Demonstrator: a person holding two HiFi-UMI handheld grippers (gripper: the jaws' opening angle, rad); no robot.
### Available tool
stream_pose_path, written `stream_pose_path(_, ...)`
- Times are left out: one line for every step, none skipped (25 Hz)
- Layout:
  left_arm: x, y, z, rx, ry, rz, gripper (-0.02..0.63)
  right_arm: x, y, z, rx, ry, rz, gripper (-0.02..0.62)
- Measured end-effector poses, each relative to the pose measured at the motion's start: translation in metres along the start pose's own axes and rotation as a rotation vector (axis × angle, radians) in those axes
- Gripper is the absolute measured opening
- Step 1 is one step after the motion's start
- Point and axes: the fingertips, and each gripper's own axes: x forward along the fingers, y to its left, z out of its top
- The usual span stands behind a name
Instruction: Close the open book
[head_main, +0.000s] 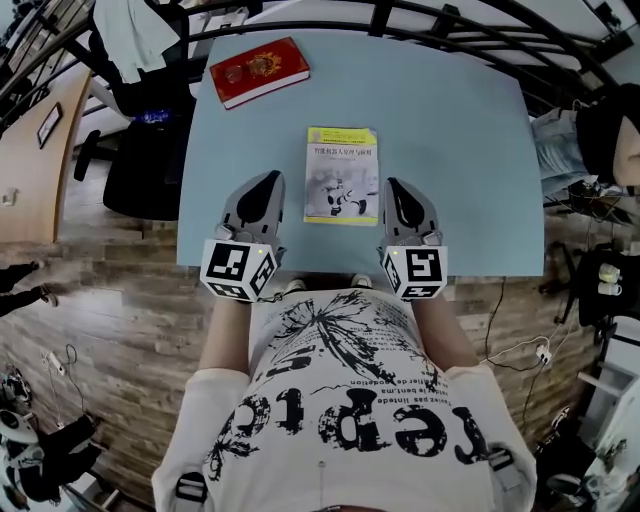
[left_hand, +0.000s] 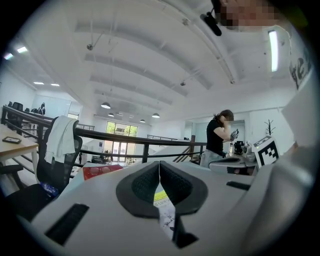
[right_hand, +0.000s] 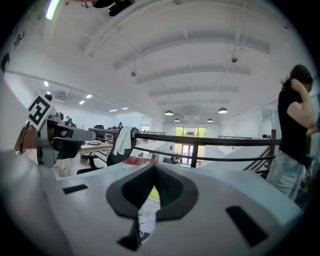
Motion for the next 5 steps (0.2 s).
stream_pose_path(0.0007, -0.0001, -0.0001, -0.005, -0.001, -0.002, 0.02, 0.0, -0.0004, -0.0002, 0.0, -0.001, 0.0, 0.009)
stream_pose_path(0.0013, -0.0001, -0.0001, -0.009, -0.002, -0.003, 0.02, 0.0001, -0.0006, -0.0002, 0.001, -0.002, -0.001, 0.008)
stream_pose_path(0.0018, -0.0002, -0.0001, -0.01, -0.002, -0.005, 0.02, 0.0002, -0.0007, -0.0001, 0.002, -0.004, -0.001, 0.008)
stream_pose_path(0.0021, -0.0002, -0.0001, -0.011, -0.002, -0.006, 0.02, 0.0003, -0.0006, 0.0001, 0.003, -0.005, -0.001, 0.009)
stream_pose_path(0.0023, -0.0002, -0.0001, -0.011, -0.001, -0.007, 0.02, 0.0003, -0.0005, 0.0003, 0.004, -0.006, -0.001, 0.008)
